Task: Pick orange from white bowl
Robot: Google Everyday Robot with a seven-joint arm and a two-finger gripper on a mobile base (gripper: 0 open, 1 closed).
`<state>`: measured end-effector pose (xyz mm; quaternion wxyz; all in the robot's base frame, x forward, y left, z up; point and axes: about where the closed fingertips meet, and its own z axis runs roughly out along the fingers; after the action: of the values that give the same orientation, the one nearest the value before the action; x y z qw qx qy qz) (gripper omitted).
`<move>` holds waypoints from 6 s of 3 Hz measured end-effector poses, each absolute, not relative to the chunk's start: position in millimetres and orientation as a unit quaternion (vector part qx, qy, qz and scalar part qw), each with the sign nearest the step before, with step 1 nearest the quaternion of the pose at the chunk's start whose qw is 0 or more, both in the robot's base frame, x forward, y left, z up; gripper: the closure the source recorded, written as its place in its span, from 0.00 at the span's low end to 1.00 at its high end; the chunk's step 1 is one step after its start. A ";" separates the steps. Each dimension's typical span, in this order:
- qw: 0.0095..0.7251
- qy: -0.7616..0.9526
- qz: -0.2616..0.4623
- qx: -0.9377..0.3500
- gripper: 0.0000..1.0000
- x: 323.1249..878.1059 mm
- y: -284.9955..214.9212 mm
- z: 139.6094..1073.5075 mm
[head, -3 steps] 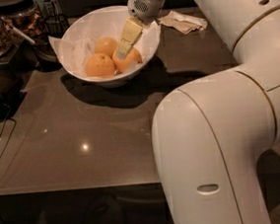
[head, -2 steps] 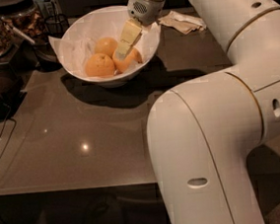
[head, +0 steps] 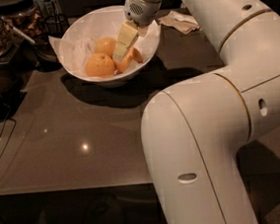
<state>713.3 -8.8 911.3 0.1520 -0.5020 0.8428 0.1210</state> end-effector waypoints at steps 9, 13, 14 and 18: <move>0.096 0.844 0.128 -0.512 0.85 715.0 2.6 859.0; 0.154 0.798 0.171 -0.557 1.00 699.2 22.7 901.2; 0.157 0.796 0.159 -0.563 1.00 693.5 24.3 916.3; 0.200 0.765 0.163 -0.589 1.00 667.6 30.9 969.4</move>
Offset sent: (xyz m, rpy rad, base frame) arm -0.0118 0.0046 -0.0075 -0.0305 0.0690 0.0395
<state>667.6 30.9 969.4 0.2004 -0.5895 0.7653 0.1631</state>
